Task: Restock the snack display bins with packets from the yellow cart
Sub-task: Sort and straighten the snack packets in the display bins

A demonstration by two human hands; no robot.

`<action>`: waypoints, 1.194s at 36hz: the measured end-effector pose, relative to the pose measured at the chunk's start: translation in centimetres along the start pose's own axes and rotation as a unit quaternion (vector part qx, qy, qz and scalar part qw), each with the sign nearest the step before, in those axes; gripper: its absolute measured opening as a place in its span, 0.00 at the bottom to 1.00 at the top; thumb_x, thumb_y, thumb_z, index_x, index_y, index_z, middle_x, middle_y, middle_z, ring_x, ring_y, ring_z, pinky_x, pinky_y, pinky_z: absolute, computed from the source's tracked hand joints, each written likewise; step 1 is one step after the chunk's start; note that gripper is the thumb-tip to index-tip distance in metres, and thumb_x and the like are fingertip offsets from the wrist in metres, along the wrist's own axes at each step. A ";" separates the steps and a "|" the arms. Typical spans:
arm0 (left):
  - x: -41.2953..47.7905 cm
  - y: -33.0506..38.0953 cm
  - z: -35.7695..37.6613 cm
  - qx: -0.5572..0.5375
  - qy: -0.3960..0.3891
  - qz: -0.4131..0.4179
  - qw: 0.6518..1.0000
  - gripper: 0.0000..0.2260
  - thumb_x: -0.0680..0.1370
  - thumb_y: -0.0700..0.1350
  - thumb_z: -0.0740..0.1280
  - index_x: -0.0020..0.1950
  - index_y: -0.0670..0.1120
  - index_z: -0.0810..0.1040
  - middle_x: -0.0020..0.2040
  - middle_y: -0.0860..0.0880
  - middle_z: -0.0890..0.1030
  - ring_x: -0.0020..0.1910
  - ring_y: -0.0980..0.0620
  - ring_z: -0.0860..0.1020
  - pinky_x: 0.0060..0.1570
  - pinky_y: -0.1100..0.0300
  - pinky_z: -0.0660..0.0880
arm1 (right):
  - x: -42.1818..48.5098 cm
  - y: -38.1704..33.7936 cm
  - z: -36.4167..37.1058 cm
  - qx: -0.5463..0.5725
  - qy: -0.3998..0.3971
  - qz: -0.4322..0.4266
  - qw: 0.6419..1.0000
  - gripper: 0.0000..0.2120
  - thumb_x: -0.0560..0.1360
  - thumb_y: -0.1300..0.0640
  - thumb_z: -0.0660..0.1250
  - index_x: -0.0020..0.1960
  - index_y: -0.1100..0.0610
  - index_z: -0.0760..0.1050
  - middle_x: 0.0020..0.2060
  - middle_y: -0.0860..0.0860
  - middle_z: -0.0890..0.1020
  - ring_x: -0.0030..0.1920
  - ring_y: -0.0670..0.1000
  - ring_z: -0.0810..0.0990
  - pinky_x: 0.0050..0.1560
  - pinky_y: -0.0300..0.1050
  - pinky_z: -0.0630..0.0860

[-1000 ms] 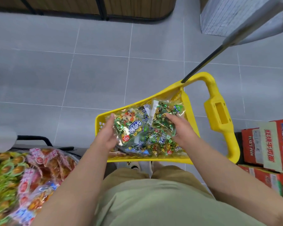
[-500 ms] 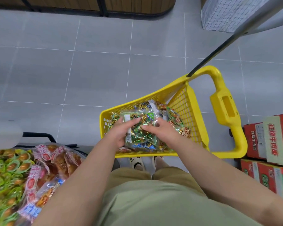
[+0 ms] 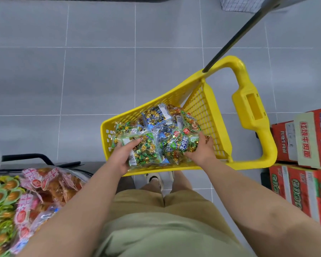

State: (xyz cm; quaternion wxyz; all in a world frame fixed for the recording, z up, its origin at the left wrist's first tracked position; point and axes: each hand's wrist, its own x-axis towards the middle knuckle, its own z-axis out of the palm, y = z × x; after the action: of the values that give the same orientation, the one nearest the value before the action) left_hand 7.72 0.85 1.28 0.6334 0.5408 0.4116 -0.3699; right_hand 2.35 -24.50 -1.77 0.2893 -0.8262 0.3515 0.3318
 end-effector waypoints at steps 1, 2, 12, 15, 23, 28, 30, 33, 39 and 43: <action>0.1 -0.1 -0.1 0.002 0.004 0.000 1.000 0.34 0.69 0.48 0.76 0.72 0.49 0.67 0.63 0.44 0.79 0.63 0.41 0.76 0.63 0.38 0.71 | 0.0 0.0 0.0 0.009 0.001 0.000 1.000 0.46 0.70 0.52 0.74 0.76 0.46 0.46 0.75 0.59 0.43 0.74 0.62 0.55 0.70 0.56 0.63; 0.1 -0.1 -0.1 0.000 0.005 -0.001 1.000 0.36 0.68 0.48 0.77 0.73 0.49 0.67 0.63 0.43 0.78 0.63 0.41 0.76 0.63 0.37 0.71 | 0.0 0.0 0.0 0.015 0.006 -0.007 1.000 0.45 0.70 0.53 0.73 0.76 0.47 0.47 0.75 0.60 0.45 0.74 0.61 0.57 0.69 0.56 0.65; -1.9 0.6 0.7 -0.007 0.023 0.026 0.999 0.34 0.71 0.44 0.75 0.73 0.47 0.64 0.51 0.47 0.83 0.42 0.50 0.85 0.35 0.53 0.81 | -4.2 -2.0 -1.9 0.216 0.036 -0.180 0.959 0.41 0.68 0.54 0.70 0.74 0.40 0.53 0.74 0.45 0.59 0.73 0.48 0.59 0.69 0.48 0.60; -3.1 0.8 1.2 -0.003 0.009 0.035 0.999 0.41 0.68 0.47 0.77 0.76 0.48 0.60 0.57 0.51 0.80 0.52 0.52 0.80 0.44 0.54 0.79 | -6.2 -3.6 -2.5 0.241 -0.046 -0.210 0.947 0.42 0.65 0.44 0.73 0.71 0.32 0.53 0.74 0.41 0.57 0.71 0.45 0.59 0.68 0.49 0.62; -7.2 0.6 0.5 -0.081 -0.054 0.057 0.994 0.27 0.74 0.47 0.71 0.71 0.44 0.68 0.65 0.40 0.77 0.60 0.39 0.78 0.60 0.40 0.74 | -8.9 -7.2 -2.1 0.126 -0.110 -0.339 0.926 0.21 0.81 0.50 0.55 0.74 0.45 0.59 0.70 0.45 0.63 0.70 0.41 0.58 0.65 0.33 0.52; -10.7 -2.1 -0.8 -0.151 -0.007 0.095 0.984 0.29 0.69 0.47 0.73 0.69 0.45 0.72 0.60 0.41 0.81 0.54 0.41 0.82 0.41 0.50 0.81 | -9.6 -8.3 -1.7 0.220 -0.166 -0.271 0.922 0.21 0.80 0.52 0.60 0.72 0.50 0.65 0.65 0.45 0.73 0.60 0.41 0.73 0.52 0.26 0.65; -12.3 -3.7 -0.9 -0.162 0.004 0.106 0.981 0.26 0.70 0.48 0.72 0.67 0.46 0.73 0.56 0.45 0.83 0.49 0.47 0.84 0.35 0.56 0.80 | -9.8 -8.2 -1.5 0.169 -0.218 -0.270 0.923 0.30 0.76 0.50 0.65 0.75 0.50 0.58 0.67 0.47 0.70 0.55 0.41 0.74 0.46 0.23 0.66; -14.1 -6.6 -1.2 -0.192 0.040 0.117 0.974 0.23 0.66 0.52 0.74 0.60 0.47 0.77 0.45 0.52 0.86 0.38 0.57 0.84 0.30 0.62 0.78 | -10.1 -8.0 -1.0 0.064 -0.279 -0.246 0.926 0.40 0.73 0.41 0.67 0.77 0.48 0.49 0.70 0.49 0.66 0.65 0.50 0.69 0.56 0.38 0.62; -17.0 -13.1 -1.9 -0.310 0.118 0.143 0.933 0.14 0.73 0.45 0.71 0.57 0.43 0.78 0.42 0.47 0.86 0.38 0.50 0.85 0.28 0.60 0.78 | -12.2 -7.2 2.0 -0.060 -0.335 -0.296 0.893 0.29 0.72 0.37 0.65 0.68 0.49 0.68 0.63 0.48 0.74 0.55 0.47 0.72 0.57 0.41 0.65; -19.4 -18.0 -2.6 -0.359 0.163 0.154 0.906 0.07 0.76 0.45 0.69 0.53 0.46 0.76 0.34 0.52 0.85 0.30 0.56 0.83 0.23 0.63 0.76 | -14.3 -6.7 4.6 -0.143 -0.335 -0.327 0.872 0.35 0.70 0.33 0.64 0.71 0.50 0.65 0.66 0.49 0.72 0.61 0.50 0.73 0.57 0.41 0.64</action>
State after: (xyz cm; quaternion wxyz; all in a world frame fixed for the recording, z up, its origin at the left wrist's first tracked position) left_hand -16.53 1.36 12.13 0.7580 0.3862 0.5256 -0.0011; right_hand -1.70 -11.78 7.75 0.3601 -0.7657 -0.1083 0.5218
